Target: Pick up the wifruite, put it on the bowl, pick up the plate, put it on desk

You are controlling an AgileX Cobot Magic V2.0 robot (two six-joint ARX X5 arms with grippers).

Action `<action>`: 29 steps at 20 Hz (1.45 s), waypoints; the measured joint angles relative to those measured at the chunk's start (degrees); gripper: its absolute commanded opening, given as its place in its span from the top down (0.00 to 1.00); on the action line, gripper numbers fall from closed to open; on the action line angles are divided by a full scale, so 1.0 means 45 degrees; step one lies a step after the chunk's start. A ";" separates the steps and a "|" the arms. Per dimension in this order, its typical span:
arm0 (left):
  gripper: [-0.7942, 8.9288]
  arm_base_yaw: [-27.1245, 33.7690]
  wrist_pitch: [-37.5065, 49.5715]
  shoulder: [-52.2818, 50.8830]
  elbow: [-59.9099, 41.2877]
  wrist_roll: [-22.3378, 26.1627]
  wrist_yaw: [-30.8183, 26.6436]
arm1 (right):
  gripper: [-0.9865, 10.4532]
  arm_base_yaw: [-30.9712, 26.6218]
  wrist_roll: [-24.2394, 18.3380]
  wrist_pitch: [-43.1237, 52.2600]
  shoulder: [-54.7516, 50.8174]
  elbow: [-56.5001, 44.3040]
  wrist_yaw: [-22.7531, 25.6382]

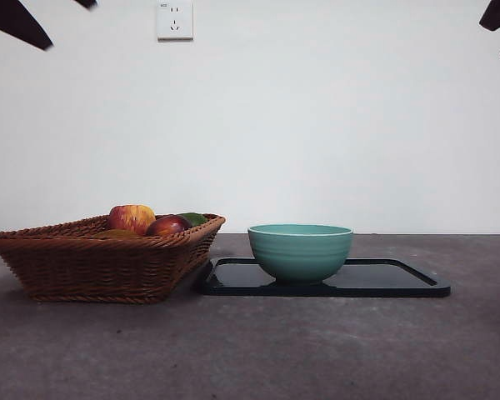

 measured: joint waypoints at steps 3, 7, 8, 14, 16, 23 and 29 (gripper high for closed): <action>0.57 0.0000 -0.1549 -0.0597 0.0000 0.0937 0.1287 | 0.76 0.0000 0.0078 0.0005 0.0000 0.0000 0.0194; 0.57 -0.0005 -0.2671 -0.0753 0.0000 0.1836 0.2249 | 0.76 0.0000 0.0136 0.0010 0.0000 0.0000 0.0194; 0.57 -0.0005 -0.2676 -0.0753 0.0000 0.1894 0.2361 | 0.76 0.0000 0.0175 0.0015 0.0000 0.0000 0.0194; 0.57 -0.0005 -0.2555 -0.0753 0.0000 0.2030 0.2497 | 0.76 0.0000 0.0291 0.0039 0.0000 0.0000 0.0194; 0.57 0.0000 -0.2540 -0.0753 0.0000 0.2064 0.2497 | 0.76 0.0000 0.0578 0.0126 0.0010 0.0000 0.0340; 0.57 -0.0005 -0.2331 -0.0753 0.0000 0.2108 0.2501 | 0.68 -0.0044 0.2487 0.2730 0.1423 0.0199 0.1258; 0.57 -0.0005 -0.2297 -0.0753 0.0000 0.2108 0.2501 | 0.68 -0.0894 0.2497 0.3177 0.5353 0.3036 0.1875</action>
